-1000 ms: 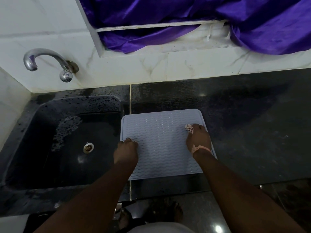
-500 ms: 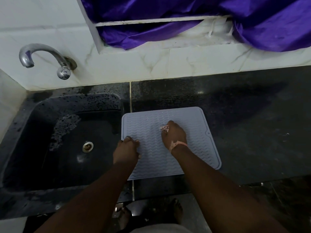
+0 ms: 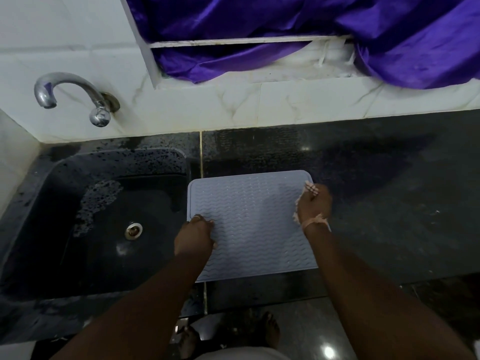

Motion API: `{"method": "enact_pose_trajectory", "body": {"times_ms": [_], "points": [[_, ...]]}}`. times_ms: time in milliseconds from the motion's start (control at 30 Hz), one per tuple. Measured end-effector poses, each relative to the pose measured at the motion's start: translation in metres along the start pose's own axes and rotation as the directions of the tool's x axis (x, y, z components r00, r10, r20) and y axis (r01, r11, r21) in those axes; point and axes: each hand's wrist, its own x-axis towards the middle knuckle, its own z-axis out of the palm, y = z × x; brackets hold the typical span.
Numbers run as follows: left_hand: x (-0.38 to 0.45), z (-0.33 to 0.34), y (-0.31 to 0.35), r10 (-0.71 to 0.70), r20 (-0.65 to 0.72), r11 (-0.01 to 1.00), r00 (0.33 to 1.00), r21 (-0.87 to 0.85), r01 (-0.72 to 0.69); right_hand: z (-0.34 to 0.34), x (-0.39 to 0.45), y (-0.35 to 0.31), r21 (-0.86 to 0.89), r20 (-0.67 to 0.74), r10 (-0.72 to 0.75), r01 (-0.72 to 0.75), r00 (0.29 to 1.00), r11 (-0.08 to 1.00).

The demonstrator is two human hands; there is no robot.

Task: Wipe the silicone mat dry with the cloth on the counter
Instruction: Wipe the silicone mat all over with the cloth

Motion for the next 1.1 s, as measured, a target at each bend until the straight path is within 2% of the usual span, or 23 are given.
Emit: {"method": "enact_pose_trajectory", "body": {"times_ms": [100,200,267,333,433,600,867,1100], "points": [[0.0,0.001,0.0,-0.003,0.007,1.0,1.0,-0.001,0.003,-0.01,0.009,0.012,-0.179,0.043,-0.001,0.009,0.999,0.984],[0.002,0.003,-0.001,-0.004,0.004,1.0,1.0,-0.01,0.005,-0.014,0.001,0.026,-0.242,0.141,-0.088,0.12,0.986,0.963],[0.002,0.004,-0.001,0.0,-0.009,1.0,1.0,-0.012,0.0,-0.011,-0.008,0.029,-0.324,0.21,-0.07,0.137,0.975,0.936],[0.002,0.005,-0.002,0.006,-0.028,1.0,1.0,-0.012,-0.007,-0.005,-0.013,0.028,-0.471,0.237,-0.012,0.126,0.971,0.873],[0.002,0.005,-0.003,0.026,-0.051,1.0,0.998,-0.008,-0.027,0.002,-0.017,0.018,-0.588,0.225,-0.052,0.178,0.973,0.789],[0.002,0.004,-0.007,0.05,-0.05,0.998,0.998,-0.021,-0.051,0.017,-0.026,-0.001,-0.526,0.217,0.026,0.094,0.976,0.845],[0.002,0.006,-0.019,0.118,-0.073,0.99,0.99,-0.067,-0.123,0.061,-0.083,-0.017,-0.477,0.332,-0.106,0.263,0.937,0.839],[-0.002,0.008,-0.053,0.036,-0.142,0.952,0.989,-0.297,-0.078,0.093,-0.119,-0.029,-0.348,0.379,-0.185,0.326,0.906,0.879]]}}
